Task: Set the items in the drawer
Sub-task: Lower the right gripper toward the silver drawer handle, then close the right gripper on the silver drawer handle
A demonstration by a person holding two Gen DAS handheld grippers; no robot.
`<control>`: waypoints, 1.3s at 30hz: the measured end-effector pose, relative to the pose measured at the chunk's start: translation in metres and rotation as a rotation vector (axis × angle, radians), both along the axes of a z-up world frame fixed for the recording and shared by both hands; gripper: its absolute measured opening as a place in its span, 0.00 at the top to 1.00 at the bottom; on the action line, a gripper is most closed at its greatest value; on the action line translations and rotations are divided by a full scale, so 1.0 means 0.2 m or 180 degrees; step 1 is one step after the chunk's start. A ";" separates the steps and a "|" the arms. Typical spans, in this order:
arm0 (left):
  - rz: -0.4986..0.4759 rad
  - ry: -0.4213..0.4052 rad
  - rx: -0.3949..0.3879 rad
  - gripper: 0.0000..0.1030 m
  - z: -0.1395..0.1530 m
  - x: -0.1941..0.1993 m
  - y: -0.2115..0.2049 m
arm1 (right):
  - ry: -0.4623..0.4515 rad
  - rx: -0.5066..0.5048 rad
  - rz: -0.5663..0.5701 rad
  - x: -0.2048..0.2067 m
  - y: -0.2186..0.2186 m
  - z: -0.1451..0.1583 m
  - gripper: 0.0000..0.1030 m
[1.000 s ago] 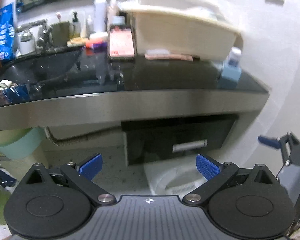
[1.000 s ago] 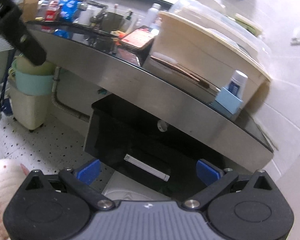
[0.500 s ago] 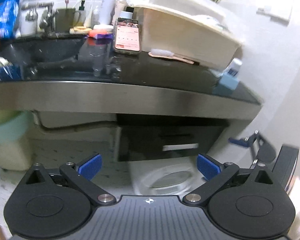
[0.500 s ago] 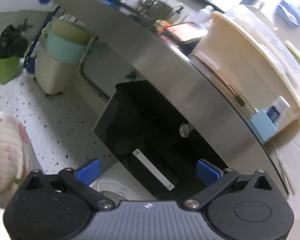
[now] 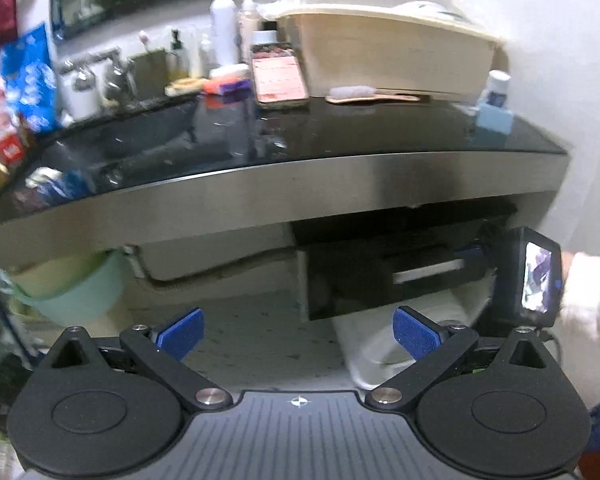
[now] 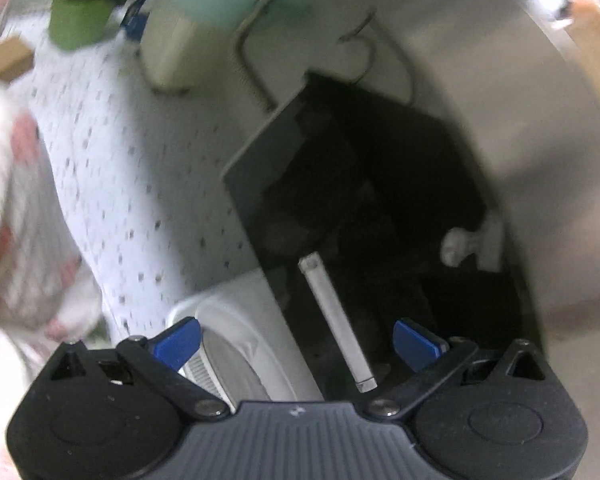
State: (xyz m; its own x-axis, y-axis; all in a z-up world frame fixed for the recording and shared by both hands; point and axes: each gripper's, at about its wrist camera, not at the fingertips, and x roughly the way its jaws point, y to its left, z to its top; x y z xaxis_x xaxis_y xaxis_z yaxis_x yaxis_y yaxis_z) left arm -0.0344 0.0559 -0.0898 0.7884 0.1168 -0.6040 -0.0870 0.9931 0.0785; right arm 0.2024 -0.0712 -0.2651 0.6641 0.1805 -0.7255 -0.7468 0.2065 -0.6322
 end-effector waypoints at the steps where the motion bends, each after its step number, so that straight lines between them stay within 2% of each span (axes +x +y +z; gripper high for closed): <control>1: 0.0053 -0.0019 0.0080 0.01 -0.01 0.00 0.00 | 0.0024 -0.0071 0.0001 0.03 0.01 -0.03 0.00; 4: 0.0061 -0.0029 0.0120 0.02 -0.01 -0.02 0.01 | 0.0013 -0.0252 0.0029 0.10 0.02 -0.12 0.00; 7: -0.0026 -0.0028 0.0043 0.02 -0.01 -0.02 0.02 | -0.0078 -0.0471 0.0150 0.18 0.05 -0.20 0.00; 14: -0.0106 0.0154 -0.0111 0.02 -0.04 0.03 0.01 | 0.0003 -0.0844 0.0456 0.28 0.06 -0.35 0.00; 24: -0.0148 0.0137 0.0043 0.02 -0.05 0.04 -0.04 | 0.0106 -0.1073 0.0521 0.39 0.07 -0.43 0.00; 34: -0.0208 0.0207 0.0019 0.02 -0.06 0.04 -0.03 | 0.0176 -0.1169 0.0516 0.44 0.08 -0.51 0.00; 39: -0.0224 0.0240 -0.0051 0.02 -0.07 0.06 -0.02 | 0.0261 -0.1180 0.0494 0.47 0.10 -0.50 0.00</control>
